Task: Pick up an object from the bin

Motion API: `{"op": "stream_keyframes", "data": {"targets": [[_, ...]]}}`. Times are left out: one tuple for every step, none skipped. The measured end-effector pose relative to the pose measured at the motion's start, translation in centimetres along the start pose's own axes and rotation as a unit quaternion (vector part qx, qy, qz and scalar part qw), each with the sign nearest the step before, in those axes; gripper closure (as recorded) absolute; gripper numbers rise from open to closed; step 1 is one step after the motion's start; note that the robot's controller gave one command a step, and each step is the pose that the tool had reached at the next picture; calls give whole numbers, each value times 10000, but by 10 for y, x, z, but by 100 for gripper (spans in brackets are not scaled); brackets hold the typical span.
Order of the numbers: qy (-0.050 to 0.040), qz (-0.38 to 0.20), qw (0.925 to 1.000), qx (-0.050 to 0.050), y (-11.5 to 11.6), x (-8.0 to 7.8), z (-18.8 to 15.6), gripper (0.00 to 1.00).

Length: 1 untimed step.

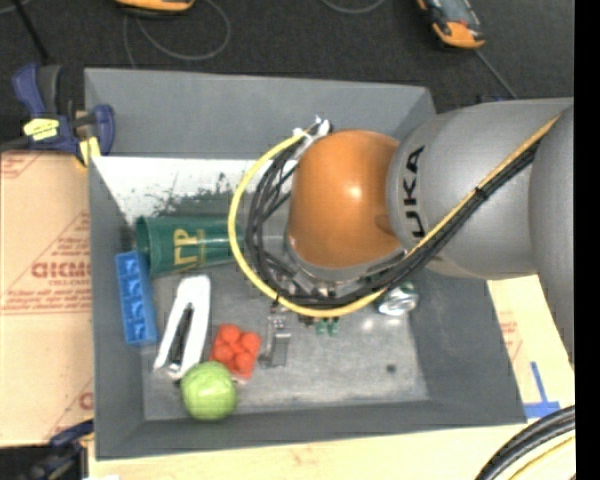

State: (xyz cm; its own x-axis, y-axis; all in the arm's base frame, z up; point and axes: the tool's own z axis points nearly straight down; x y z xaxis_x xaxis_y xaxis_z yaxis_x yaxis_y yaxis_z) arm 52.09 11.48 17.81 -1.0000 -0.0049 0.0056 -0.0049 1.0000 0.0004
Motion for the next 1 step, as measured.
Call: {"op": "stream_keyframes", "data": {"targets": [[-42,20,10000,-6,-1,-2,-5,0]]}}
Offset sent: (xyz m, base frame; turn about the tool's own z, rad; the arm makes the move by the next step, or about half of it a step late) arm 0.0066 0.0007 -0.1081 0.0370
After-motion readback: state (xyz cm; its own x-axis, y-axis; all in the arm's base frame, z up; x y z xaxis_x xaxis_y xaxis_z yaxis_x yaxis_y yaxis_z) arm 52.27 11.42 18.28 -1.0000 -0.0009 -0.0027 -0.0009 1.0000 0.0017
